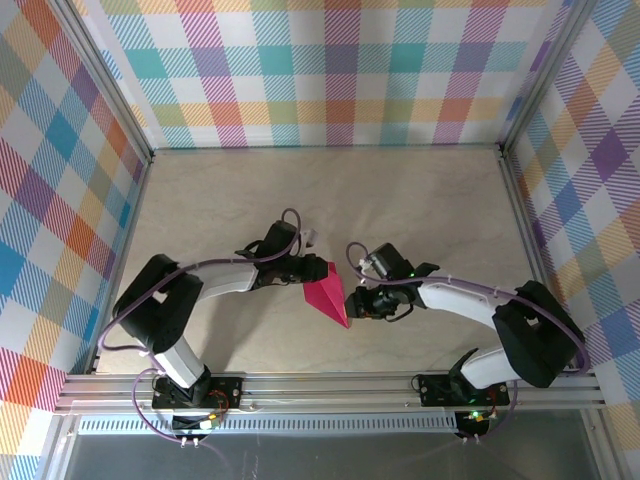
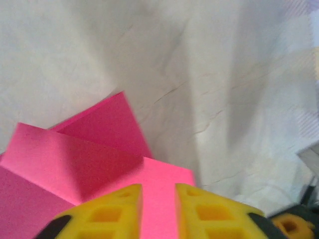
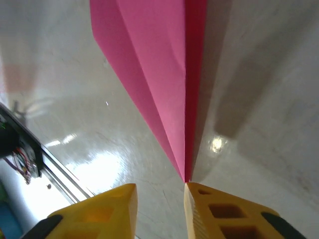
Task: Fold a paper plane with a square sheet of paper (fold left side to right side)
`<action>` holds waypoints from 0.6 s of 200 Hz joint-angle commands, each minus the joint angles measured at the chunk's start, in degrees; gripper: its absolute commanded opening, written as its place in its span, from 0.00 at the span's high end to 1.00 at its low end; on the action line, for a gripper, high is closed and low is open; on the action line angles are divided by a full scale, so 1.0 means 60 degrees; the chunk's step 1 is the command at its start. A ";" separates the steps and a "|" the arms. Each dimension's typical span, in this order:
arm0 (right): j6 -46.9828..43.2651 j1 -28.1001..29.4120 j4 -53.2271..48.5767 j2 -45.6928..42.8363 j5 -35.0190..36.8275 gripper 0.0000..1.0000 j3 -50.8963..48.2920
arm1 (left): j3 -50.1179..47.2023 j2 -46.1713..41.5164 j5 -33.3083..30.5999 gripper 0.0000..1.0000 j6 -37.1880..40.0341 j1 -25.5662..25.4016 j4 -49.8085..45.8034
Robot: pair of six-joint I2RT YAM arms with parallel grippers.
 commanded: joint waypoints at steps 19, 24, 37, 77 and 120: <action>-0.1051 -0.0567 0.1071 0.0164 -0.0913 0.53 0.0275 | -0.0643 -0.1618 -0.0793 0.70 0.0349 0.0095 0.0220; -0.1245 -0.0582 0.1181 0.0265 -0.0955 0.50 0.0312 | -0.0775 -0.1808 -0.0884 0.70 0.0368 0.0110 0.0280; -0.1633 -0.0637 0.1435 0.0636 -0.1005 0.46 0.0411 | -0.1120 -0.2317 -0.1100 0.68 0.0411 0.0125 0.0469; -0.2117 -0.0732 0.2354 0.1663 -0.1593 0.45 0.0727 | -0.2263 -0.3881 -0.1946 0.62 0.0442 0.0240 0.0918; -0.2075 -0.0733 0.3004 0.2397 -0.1814 0.57 0.0918 | -0.3084 -0.5261 -0.2763 0.48 0.0444 0.0410 0.0705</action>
